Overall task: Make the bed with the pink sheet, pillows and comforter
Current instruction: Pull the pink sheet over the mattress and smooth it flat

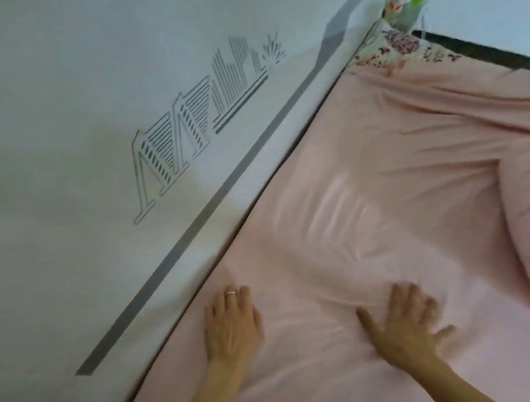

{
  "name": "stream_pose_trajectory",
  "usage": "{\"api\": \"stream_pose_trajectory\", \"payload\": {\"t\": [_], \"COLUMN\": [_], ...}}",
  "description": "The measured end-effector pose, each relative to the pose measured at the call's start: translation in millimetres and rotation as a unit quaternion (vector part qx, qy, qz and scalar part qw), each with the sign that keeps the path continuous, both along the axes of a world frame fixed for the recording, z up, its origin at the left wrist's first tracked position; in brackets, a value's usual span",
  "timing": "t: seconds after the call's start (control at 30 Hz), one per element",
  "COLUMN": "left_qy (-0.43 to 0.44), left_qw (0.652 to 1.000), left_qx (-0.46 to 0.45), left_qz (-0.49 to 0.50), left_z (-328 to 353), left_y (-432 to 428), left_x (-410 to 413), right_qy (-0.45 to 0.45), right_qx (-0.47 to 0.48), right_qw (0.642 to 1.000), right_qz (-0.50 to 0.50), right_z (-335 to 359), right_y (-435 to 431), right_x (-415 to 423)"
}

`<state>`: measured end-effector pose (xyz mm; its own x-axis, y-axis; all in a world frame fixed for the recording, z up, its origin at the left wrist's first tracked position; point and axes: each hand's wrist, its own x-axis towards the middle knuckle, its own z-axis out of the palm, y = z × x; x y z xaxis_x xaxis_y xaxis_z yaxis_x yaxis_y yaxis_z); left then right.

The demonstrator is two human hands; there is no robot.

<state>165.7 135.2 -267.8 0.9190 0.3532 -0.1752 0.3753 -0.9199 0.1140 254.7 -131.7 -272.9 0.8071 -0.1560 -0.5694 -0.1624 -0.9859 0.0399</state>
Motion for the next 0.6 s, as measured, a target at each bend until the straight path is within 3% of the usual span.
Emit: {"api": "stream_pose_trajectory", "payload": {"t": [0.1, 0.27, 0.4, 0.47, 0.6], "left_qy": [-0.103, -0.106, -0.075, -0.075, -0.066], "left_qw": [0.989, 0.974, 0.962, 0.964, 0.983], "left_qx": [-0.031, -0.026, -0.002, -0.003, -0.032], "left_qz": [-0.098, -0.199, -0.264, -0.254, -0.170], "left_z": [15, -8, -45, -68, -82], "left_y": [-12, -29, -12, 6, 22], "left_x": [78, 213, 298, 317, 341], "right_qy": [-0.085, -0.217, -0.153, -0.098, -0.085], "right_qx": [0.056, 0.177, 0.146, 0.098, 0.056], "right_qw": [0.993, 0.951, 0.961, 0.983, 0.994], "right_qz": [0.063, 0.134, 0.176, 0.122, 0.031], "right_z": [7, 12, -20, -46, -68], "right_y": [24, 83, 75, 48, 26], "right_x": [41, 136, 208, 229, 247]}}
